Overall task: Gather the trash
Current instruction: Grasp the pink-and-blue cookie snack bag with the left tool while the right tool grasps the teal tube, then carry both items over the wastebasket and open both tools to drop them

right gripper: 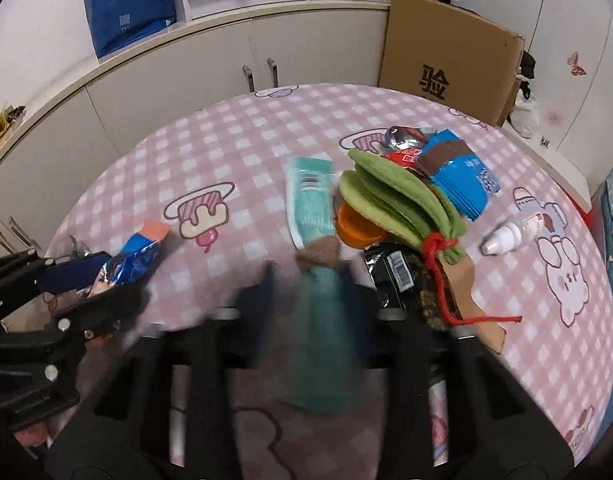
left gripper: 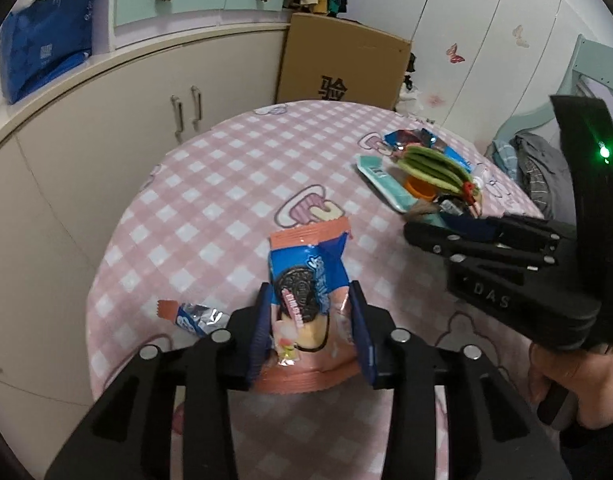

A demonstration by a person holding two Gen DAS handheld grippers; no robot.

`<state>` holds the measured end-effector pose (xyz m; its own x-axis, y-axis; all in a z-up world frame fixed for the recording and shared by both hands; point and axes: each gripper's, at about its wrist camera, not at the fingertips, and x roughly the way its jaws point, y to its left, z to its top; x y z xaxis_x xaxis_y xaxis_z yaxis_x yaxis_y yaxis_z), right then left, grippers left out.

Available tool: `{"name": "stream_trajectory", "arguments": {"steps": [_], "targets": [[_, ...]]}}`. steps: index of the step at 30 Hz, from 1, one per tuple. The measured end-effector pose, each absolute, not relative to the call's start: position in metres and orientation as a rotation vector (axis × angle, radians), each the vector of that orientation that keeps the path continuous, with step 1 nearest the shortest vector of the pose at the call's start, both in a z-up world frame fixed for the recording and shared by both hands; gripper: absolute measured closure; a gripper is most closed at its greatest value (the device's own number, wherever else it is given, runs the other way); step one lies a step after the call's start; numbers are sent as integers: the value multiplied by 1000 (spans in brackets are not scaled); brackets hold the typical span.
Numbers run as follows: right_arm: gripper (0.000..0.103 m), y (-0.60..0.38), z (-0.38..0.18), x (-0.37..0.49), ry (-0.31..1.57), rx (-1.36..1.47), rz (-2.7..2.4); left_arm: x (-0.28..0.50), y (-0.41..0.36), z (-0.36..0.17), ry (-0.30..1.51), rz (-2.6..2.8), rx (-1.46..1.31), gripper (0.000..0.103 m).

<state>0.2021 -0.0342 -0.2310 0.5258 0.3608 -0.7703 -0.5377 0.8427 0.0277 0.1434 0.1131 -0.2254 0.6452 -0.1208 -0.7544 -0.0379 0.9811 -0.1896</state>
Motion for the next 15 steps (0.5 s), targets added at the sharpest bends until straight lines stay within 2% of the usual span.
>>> {"name": "stream_trajectory", "arguments": {"steps": [4, 15], "targets": [[90, -53, -223, 189, 874, -138, 592, 143, 112, -222, 855, -64, -215, 97], [90, -116, -183, 153, 794, 86, 673, 131, 83, -196, 806, -102, -217, 97]]}}
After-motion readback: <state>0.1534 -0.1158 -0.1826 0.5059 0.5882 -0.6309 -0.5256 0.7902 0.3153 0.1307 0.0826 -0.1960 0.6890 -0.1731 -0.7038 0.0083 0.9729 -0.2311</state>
